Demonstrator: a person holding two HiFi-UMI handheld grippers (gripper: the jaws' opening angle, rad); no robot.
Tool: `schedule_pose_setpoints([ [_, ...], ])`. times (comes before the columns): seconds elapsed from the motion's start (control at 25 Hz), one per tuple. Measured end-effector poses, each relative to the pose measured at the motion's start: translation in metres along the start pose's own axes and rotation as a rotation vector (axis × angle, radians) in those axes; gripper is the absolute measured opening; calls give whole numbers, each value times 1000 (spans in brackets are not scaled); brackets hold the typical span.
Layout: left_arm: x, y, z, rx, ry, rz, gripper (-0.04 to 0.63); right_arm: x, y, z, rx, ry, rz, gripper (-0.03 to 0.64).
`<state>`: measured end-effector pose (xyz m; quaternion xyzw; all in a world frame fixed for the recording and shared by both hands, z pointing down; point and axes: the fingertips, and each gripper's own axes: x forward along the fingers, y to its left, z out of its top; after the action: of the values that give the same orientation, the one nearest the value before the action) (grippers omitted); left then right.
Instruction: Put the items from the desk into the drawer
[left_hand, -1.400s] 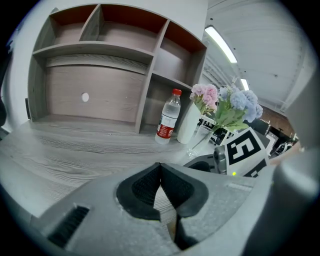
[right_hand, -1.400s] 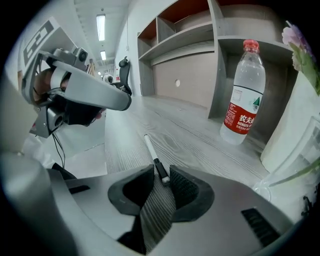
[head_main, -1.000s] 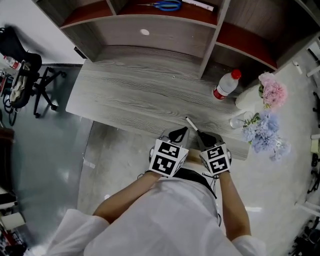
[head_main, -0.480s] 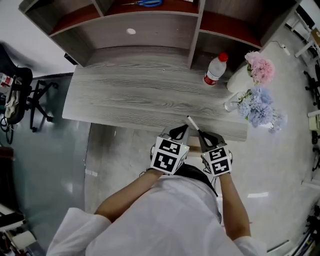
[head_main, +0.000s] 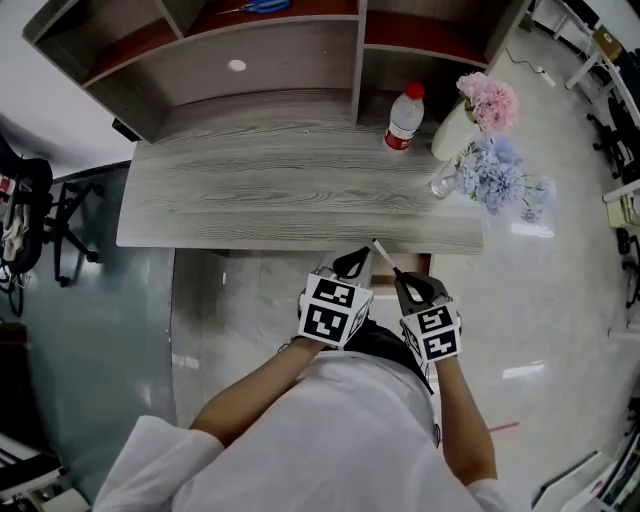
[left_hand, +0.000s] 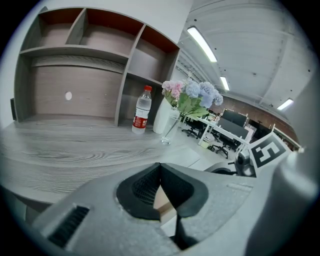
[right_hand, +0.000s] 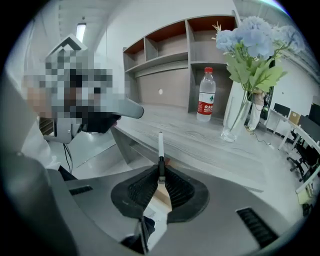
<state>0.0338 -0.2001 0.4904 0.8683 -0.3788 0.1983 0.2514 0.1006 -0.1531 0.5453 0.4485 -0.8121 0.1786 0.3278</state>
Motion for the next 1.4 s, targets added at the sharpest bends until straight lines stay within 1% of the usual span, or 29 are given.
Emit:
schedule_pose_setpoints([
  [0.2,-4,-8,-13,2,14,-11,4,-13,8,-20,31,8,-21,38],
  [0.4,-6,-12,-30,3,39,-14,3,-13,11,-42,47,36,-31,38],
  [0.56,-1,-10,-43,-4,65,-11,3,-3,11,-59,69,62,-33,38],
  [0.76,9,-6,-47,0,68,0,5,23,-3,-78,81,114,-49,38],
  [1.08,15,2,-51,-6,83,22,3,63,-8,-82,70,160,-23,38],
  [1.2,17,7,-48,-11,76,32,4,73,-7,-81,73,161,-24,38],
  [1.4,17,12,-52,-13,101,38,4,86,-6,-81,67,174,-36,38],
])
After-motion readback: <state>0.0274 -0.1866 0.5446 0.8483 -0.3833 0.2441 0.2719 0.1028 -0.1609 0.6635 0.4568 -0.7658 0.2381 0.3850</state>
